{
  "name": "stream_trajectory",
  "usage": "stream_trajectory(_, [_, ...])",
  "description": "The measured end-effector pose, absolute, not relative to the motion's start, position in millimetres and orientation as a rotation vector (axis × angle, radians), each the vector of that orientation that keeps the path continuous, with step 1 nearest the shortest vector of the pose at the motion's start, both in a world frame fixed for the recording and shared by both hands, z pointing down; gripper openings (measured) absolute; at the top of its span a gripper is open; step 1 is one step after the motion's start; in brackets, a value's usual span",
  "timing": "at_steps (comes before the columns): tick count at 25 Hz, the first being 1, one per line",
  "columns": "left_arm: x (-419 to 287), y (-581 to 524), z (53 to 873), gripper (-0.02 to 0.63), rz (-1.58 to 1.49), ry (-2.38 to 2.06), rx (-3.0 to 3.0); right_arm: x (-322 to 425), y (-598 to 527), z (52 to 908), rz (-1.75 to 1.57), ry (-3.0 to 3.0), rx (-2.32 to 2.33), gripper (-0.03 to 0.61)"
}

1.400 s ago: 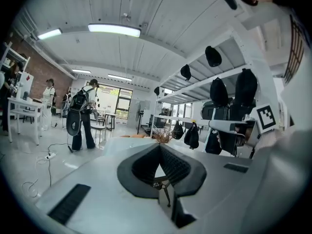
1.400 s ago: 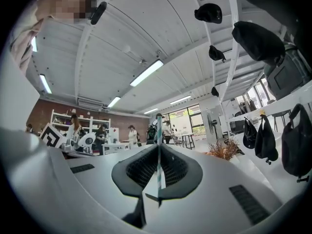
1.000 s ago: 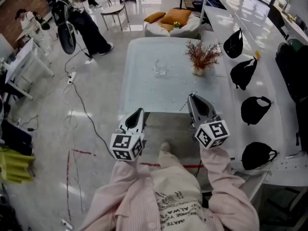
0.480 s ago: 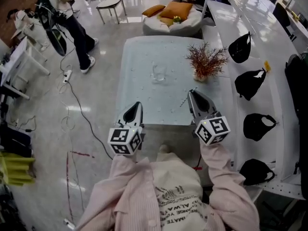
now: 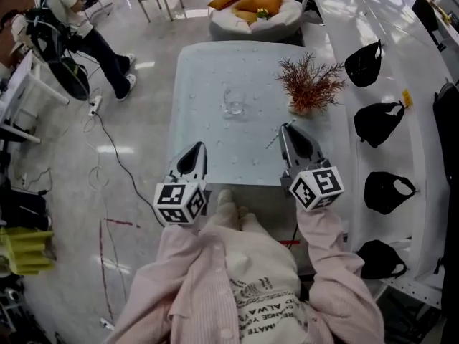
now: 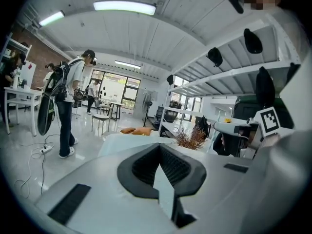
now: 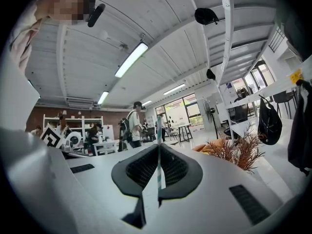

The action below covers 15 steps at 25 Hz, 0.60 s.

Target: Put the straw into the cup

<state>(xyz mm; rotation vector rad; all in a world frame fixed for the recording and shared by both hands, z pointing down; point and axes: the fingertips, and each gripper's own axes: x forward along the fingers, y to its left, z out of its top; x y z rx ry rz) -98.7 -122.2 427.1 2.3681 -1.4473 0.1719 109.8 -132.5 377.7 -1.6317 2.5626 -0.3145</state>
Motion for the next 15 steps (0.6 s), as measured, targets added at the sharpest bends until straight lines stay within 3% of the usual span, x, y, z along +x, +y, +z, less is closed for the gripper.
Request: stream_trajectory(15, [-94.0, -230.9, 461.3, 0.0, 0.183, -1.383, 2.308, 115.3, -243.1, 392.5, -0.332, 2.499, -1.695, 0.012])
